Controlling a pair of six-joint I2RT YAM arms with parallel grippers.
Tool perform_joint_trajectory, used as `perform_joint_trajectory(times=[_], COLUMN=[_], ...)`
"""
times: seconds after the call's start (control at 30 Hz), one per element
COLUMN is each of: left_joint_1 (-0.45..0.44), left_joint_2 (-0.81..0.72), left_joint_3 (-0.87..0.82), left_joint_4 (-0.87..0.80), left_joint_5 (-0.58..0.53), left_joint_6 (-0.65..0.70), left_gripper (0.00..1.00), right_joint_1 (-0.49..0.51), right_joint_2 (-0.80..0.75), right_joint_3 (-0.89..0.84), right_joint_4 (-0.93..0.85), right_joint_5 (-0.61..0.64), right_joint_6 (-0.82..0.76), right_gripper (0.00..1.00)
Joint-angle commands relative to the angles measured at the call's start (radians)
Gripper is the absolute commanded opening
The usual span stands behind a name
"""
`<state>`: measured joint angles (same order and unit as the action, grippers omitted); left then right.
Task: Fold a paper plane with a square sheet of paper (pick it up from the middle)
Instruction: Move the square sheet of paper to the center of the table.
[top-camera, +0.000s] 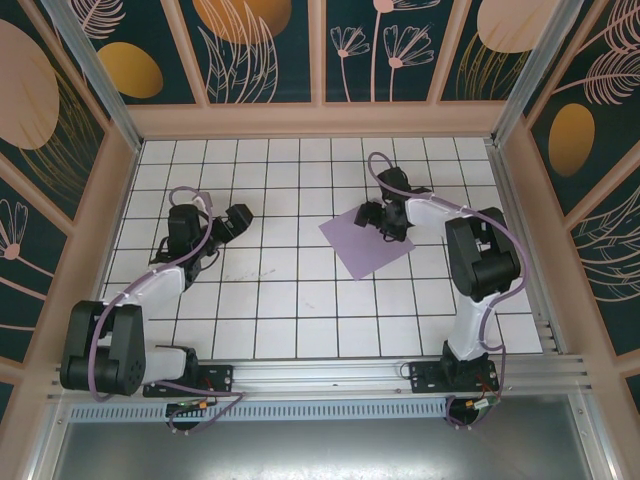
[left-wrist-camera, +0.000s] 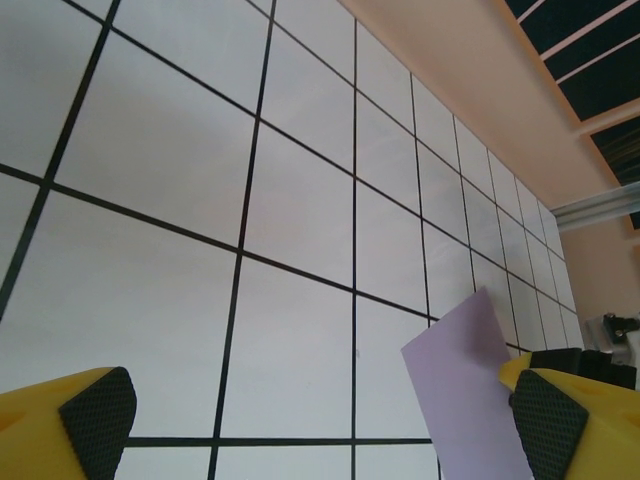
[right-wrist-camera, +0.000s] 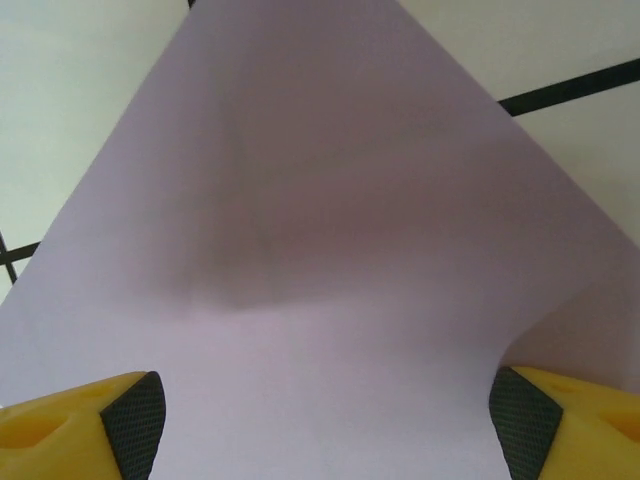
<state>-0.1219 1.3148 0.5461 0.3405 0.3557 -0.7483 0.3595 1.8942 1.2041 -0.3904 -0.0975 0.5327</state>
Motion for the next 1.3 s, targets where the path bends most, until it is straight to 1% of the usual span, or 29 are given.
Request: perform_joint_trajectory(times=[0.0,0.1,0.2,0.27,0.33,0.4,0.47,0.53,0.6,0.7,0.77,0.83,1.0,1.27], left_joint_1=[-0.022,-0.04,-0.054,-0.062,-0.07,-0.076,-0.081,-0.087,-0.088,-0.093,-0.094,-0.096,-0.097,-0.099], left_joint_2=[0.023,0.042,0.057,0.068,0.079,0.084,0.085,0.083,0.083,0.082,0.08,0.079,0.086,0.101], left_joint_3=[0.016,0.023,0.023,0.023,0.026,0.026,0.026,0.025,0.023,0.02,0.017,0.013,0.016,0.02], left_joint_4=[0.025,0.031,0.048,0.057,0.063,0.07,0.071,0.07,0.069,0.065,0.066,0.067,0.073,0.072], left_joint_5=[-0.009,-0.016,-0.024,-0.027,-0.028,-0.027,-0.023,-0.018,-0.017,-0.017,-0.018,-0.022,-0.027,-0.024], left_joint_6=[-0.019,-0.027,-0.044,-0.053,-0.062,-0.07,-0.076,-0.08,-0.082,-0.085,-0.089,-0.092,-0.098,-0.102], left_gripper=[0.98,0.99,0.99,0.99,0.99,0.98,0.99,0.98,0.99,0.99,0.98,0.98,0.99,0.99], right_joint_1=[0.005,0.037,0.112,0.176,0.206,0.205,0.207,0.214,0.225,0.244,0.267,0.289,0.301,0.303], right_joint_2=[-0.016,-0.064,-0.121,-0.143,-0.156,-0.174,-0.182,-0.156,-0.108,-0.045,-0.027,-0.016,0.018,0.061], right_joint_3=[-0.06,-0.149,-0.237,-0.25,-0.227,-0.182,-0.116,-0.044,0.006,0.053,0.071,0.089,0.089,0.059], right_joint_4=[-0.071,-0.042,-0.002,-0.003,-0.028,-0.072,-0.119,-0.183,-0.251,-0.314,-0.32,-0.321,-0.309,-0.306], right_joint_5=[0.048,0.029,0.006,0.001,0.016,0.063,0.099,0.087,0.086,0.088,0.105,0.144,0.117,0.121], right_joint_6=[0.022,0.105,0.233,0.291,0.304,0.262,0.156,0.007,-0.107,-0.192,-0.216,-0.222,-0.23,-0.229], right_gripper=[0.88,0.88,0.88,0.88,0.88,0.88,0.88,0.89,0.9,0.93,0.98,0.99,0.99,0.93])
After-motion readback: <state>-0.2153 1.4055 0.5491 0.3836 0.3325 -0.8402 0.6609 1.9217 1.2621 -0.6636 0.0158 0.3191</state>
